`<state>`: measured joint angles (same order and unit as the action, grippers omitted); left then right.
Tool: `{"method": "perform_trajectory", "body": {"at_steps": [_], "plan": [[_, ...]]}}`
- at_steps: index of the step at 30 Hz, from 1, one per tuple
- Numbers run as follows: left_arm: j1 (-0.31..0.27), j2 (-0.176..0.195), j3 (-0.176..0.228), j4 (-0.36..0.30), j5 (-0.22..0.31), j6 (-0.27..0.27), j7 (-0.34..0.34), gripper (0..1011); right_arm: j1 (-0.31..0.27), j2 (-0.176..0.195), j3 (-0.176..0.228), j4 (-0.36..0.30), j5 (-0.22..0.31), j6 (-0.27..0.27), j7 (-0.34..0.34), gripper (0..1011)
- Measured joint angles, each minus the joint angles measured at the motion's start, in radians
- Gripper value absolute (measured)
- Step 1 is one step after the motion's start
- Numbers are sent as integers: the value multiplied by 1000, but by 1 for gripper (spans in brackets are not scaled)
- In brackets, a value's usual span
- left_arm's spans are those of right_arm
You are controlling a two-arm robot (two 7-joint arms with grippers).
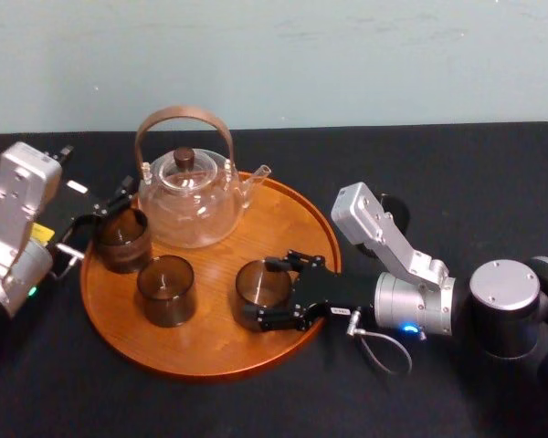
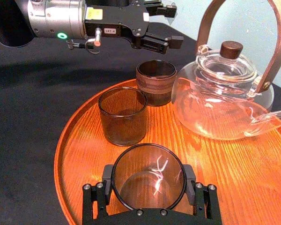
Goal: Pick up the glass from the table and place it on the tray.
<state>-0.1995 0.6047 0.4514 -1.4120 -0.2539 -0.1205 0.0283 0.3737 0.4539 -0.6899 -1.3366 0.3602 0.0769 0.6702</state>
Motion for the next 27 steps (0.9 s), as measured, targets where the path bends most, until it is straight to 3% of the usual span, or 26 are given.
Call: {"method": "perform_trajectory", "body": {"at_steps": [11, 16, 27], "plan": [[0, 0, 0, 0, 0, 0, 0, 1001, 0, 1, 1, 0, 0, 1, 2, 907], [0, 0, 0, 0, 0, 0, 0, 1001, 0, 1, 1, 1, 1, 2, 3, 1002], [0, 0, 0, 0, 0, 0, 0, 1001, 1, 2, 1, 1, 3, 2, 5, 1002]]}}
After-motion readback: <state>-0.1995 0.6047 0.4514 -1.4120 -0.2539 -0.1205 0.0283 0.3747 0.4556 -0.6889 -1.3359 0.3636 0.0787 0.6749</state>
